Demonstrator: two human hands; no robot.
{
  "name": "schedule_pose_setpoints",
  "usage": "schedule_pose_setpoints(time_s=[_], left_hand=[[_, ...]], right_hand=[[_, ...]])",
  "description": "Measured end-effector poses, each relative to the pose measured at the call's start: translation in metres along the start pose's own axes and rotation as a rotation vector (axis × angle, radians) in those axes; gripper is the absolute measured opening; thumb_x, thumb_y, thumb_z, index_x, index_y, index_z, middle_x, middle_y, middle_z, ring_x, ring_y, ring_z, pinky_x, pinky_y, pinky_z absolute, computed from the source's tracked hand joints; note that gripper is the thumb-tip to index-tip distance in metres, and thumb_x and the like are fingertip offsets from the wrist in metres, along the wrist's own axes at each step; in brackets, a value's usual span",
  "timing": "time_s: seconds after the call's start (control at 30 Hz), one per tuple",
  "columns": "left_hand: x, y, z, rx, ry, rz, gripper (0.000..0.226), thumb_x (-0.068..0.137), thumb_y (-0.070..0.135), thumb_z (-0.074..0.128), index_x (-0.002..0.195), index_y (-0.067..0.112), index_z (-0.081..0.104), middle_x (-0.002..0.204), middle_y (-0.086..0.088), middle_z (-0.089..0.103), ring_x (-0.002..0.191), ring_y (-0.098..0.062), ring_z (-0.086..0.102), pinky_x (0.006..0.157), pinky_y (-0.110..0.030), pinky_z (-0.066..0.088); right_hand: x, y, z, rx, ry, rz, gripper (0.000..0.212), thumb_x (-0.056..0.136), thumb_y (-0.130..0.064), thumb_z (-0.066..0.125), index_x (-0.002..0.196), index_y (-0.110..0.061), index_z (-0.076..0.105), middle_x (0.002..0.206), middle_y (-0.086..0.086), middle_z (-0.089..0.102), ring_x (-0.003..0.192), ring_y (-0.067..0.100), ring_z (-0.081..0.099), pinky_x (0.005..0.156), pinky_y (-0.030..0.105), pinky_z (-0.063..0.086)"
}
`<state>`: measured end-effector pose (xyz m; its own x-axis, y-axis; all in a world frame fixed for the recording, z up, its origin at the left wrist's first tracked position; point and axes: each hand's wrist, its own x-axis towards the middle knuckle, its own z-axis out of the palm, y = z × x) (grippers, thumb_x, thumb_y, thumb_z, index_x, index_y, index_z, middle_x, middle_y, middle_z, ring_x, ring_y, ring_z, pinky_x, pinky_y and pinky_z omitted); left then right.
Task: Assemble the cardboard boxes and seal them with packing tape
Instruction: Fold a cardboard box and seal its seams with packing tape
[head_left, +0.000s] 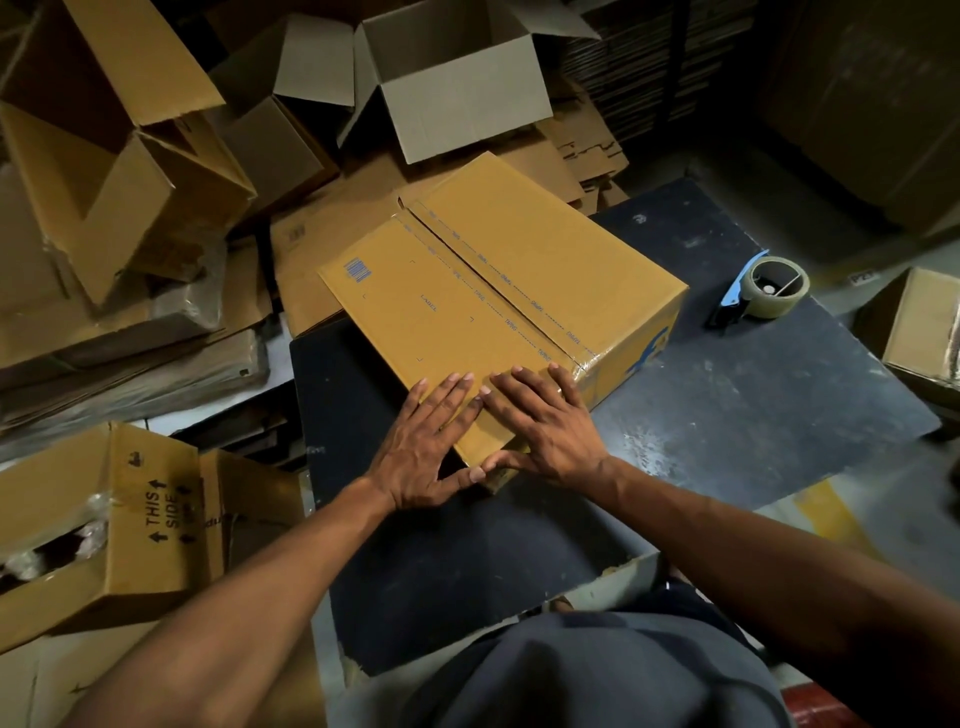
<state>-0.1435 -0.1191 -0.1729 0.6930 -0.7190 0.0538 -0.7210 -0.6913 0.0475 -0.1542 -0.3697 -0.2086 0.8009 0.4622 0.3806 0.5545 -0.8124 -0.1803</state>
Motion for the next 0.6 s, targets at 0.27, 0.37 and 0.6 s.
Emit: schedule_pose_setpoints(time_s=[0.27,0.37,0.6], left_hand=[[0.001,-0.001,-0.001,0.010,-0.031,0.000,0.089,0.099,0.069,0.030,0.166,0.013,0.015,0.174,-0.011,0.006,0.161,-0.026,0.004,0.126,-0.059,0.013],[0.001,-0.002,-0.005,-0.095,0.008,-0.021,0.082,0.100,0.067,0.033,0.165,0.017,0.024,0.173,-0.008,0.015,0.160,-0.023,0.009,0.128,-0.053,0.009],[0.045,-0.009,-0.031,-0.506,0.532,-0.673,0.045,0.093,0.050,0.063,0.116,0.014,0.078,0.131,-0.001,0.071,0.124,-0.015,0.064,0.105,-0.035,0.051]], right_hand=[[0.000,-0.005,-0.003,-0.049,-0.035,-0.020,0.090,0.091,-0.083,0.038,0.158,-0.023,0.040,0.160,0.007,0.044,0.150,0.030,0.037,0.120,0.061,0.026],[-0.002,-0.006,-0.011,-0.004,-0.088,-0.007,0.082,0.097,-0.078,0.033,0.159,-0.025,0.038,0.163,0.005,0.040,0.152,0.028,0.033,0.122,0.059,0.022],[0.053,0.034,-0.062,0.227,-0.160,0.146,0.060,0.100,-0.073,0.035,0.133,-0.033,0.066,0.129,-0.011,0.067,0.121,0.019,0.057,0.097,0.041,0.046]])
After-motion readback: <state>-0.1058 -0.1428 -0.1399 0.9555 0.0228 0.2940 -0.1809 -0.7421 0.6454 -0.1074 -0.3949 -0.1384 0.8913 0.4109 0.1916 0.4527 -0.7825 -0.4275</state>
